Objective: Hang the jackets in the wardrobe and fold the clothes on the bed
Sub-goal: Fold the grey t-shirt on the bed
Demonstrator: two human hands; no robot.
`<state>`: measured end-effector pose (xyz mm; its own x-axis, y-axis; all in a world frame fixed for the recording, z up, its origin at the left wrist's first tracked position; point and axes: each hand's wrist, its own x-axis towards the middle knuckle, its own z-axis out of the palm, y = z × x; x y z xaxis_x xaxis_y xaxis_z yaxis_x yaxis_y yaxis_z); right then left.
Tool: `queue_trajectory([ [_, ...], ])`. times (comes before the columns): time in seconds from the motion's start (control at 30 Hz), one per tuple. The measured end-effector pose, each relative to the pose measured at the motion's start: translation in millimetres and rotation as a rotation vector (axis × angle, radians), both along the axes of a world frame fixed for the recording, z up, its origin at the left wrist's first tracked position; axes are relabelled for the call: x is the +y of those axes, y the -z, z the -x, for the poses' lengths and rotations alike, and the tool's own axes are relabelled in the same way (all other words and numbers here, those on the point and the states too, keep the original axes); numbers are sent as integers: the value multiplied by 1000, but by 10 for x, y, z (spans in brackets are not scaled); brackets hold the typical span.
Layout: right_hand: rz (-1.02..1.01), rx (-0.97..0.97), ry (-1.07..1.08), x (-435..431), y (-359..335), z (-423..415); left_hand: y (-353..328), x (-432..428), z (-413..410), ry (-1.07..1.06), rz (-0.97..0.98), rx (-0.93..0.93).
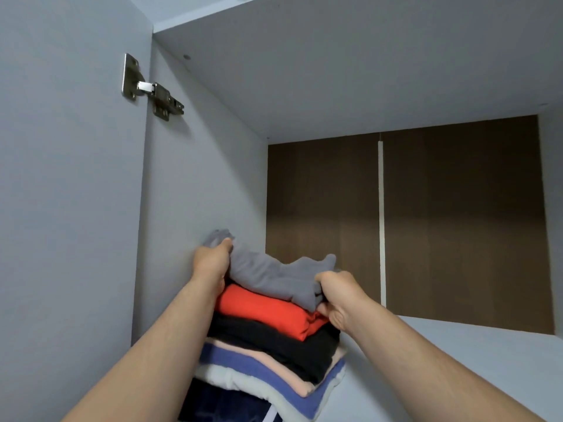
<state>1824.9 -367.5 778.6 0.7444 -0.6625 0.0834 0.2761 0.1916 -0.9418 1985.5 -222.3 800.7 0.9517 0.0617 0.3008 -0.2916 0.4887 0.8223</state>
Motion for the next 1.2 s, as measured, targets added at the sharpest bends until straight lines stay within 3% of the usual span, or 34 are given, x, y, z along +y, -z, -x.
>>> queue_trajectory([
  [0.13, 126, 20, -46, 58, -23, 89, 103, 0, -19, -29, -23, -6],
  [0.23, 16, -141, -150, 181, -101, 122, 123, 8, -31, -93, -13, -27],
  [0.4, 138, -9, -98, 191, -5, 187, 142, 75, 88, -235, -313, -20],
  [0.47, 293, 135, -86, 102, 21, 259, 192, 130, 279, -493, -520, -140],
  [0.53, 685, 378, 67, 1, 16, 336, 230, 185, 427, -843, -660, -403],
  [0.57, 938, 468, 225, -64, 15, 348, 209, 206, 462, -922, -660, -561],
  [0.63, 1326, 418, 539, -92, -7, 330, 31, 211, 462, -779, -691, -824],
  [0.67, 1421, 363, 588, -60, -33, 297, -98, 183, 444, -631, -756, -894],
  [0.77, 1463, 487, 342, 40, -97, 104, -448, 0, 354, -203, -1048, -920],
  [0.83, 1404, 596, 110, 37, -46, 7, -490, -120, 226, -12, -1368, -804],
  [0.9, 1280, 575, -77, -18, 23, -16, -370, -172, 56, 162, -1616, -595],
  [0.97, 1139, 502, -220, -83, 71, -12, -223, -193, -55, 287, -1633, -339],
  [1.03, 1083, 485, -277, -103, 112, -31, -124, -221, -114, 356, -1596, -198],
  [1.2, 1135, 505, -201, -97, 255, -95, -31, -244, -77, 508, -1500, -175],
])
